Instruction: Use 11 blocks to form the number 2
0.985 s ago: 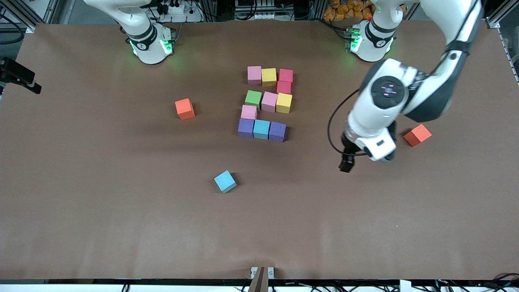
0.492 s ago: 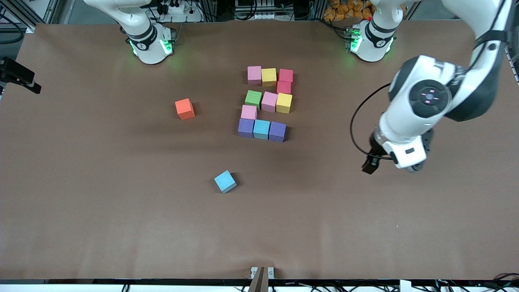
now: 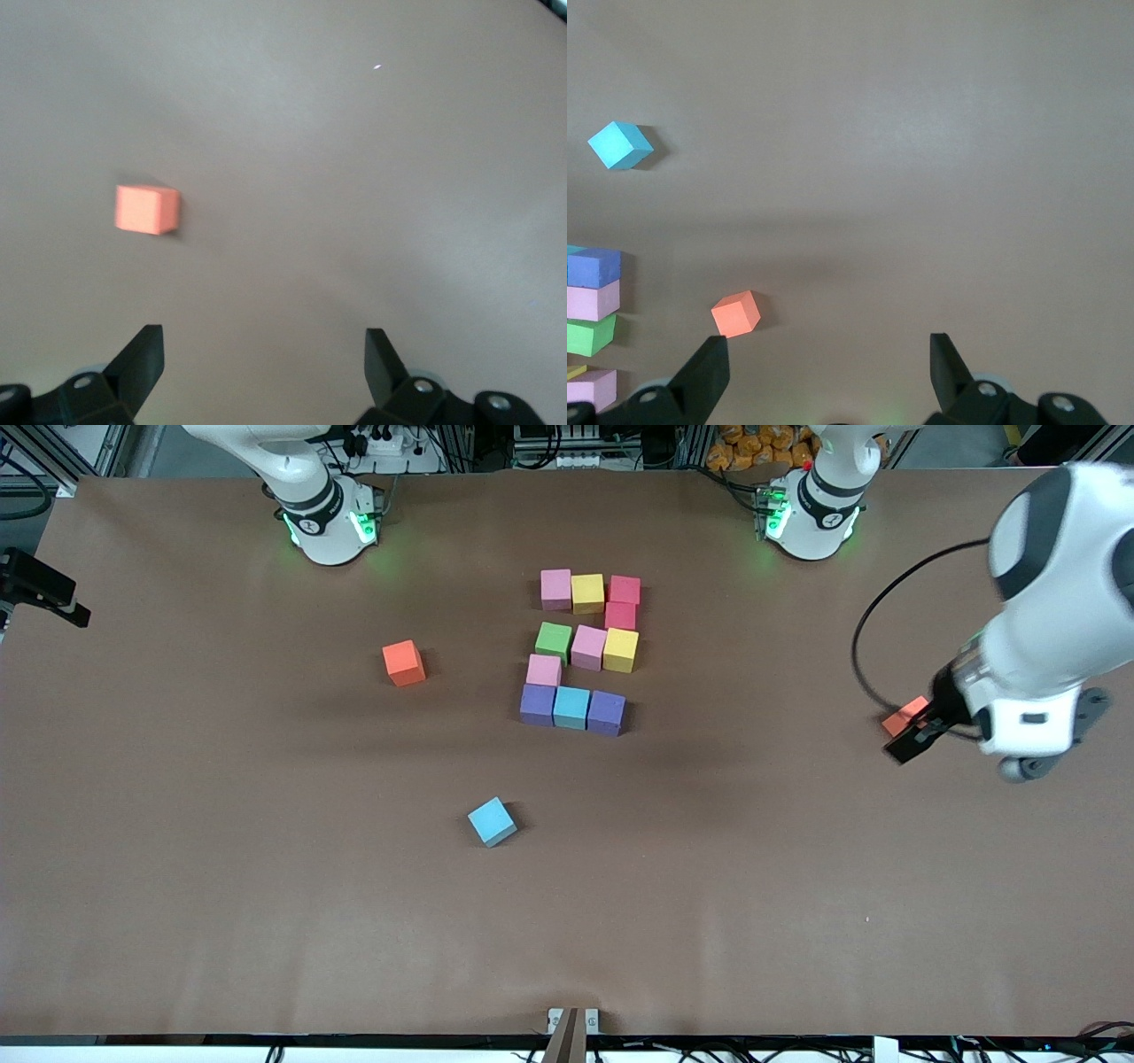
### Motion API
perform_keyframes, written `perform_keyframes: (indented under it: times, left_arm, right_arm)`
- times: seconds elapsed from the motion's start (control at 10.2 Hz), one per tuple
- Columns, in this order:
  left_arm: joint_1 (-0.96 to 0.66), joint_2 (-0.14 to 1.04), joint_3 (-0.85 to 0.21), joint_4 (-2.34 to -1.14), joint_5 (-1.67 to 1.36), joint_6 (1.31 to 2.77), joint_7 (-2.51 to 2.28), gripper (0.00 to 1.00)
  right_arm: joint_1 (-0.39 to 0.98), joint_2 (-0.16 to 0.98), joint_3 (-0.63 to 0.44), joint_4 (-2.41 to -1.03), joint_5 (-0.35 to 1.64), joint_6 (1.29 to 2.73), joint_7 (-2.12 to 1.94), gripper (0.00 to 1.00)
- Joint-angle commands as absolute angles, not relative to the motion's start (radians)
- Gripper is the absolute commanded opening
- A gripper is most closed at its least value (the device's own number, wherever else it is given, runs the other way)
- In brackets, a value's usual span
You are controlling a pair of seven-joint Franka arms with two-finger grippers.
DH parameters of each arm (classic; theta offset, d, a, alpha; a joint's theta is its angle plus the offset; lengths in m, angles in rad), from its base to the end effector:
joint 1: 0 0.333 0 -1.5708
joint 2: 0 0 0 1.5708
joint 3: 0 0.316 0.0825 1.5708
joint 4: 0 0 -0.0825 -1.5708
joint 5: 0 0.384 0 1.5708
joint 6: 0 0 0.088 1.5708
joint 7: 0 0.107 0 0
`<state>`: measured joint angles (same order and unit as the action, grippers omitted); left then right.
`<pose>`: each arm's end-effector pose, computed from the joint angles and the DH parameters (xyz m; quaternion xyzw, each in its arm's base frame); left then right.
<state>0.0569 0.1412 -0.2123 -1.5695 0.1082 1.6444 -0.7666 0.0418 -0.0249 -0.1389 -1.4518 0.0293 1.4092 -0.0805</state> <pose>0.5936 -0.0742 0.5518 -0.9540 -0.2956 0.0109 0.0489 0.5267 -0.0490 0.6791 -0.9998 0.0060 0.0075 0.0169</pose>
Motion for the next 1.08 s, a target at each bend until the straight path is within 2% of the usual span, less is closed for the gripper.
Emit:
perform_keyframes:
  times: [0.0,0.1,0.39,0.79,0.98]
  left_arm:
    - [-0.030,0.005,-0.016,-1.632,0.063,1.588,-0.428,1.00]
    - [-0.041,-0.011,0.024,-1.603,0.063,1.547,-0.320,1.00]
    - [-0.026,0.003,0.012,-1.493,0.064,1.451,-0.136,1.00]
    - [-0.044,0.014,0.012,-1.463,-0.015,1.451,-0.064,1.00]
    - [-0.037,0.023,0.011,-1.457,-0.035,1.508,-0.077,1.00]
  right_arm:
    - [0.032,-0.035,-0.155,-1.447,0.041,1.396,-0.072,1.00]
    - [0.034,-0.034,-0.153,-1.447,0.041,1.396,-0.072,1.00]
    - [0.034,-0.035,-0.155,-1.447,0.041,1.396,-0.074,1.00]
    - [0.034,-0.035,-0.153,-1.447,0.041,1.396,-0.075,1.00]
    - [0.034,-0.035,-0.155,-1.447,0.041,1.396,-0.074,1.00]
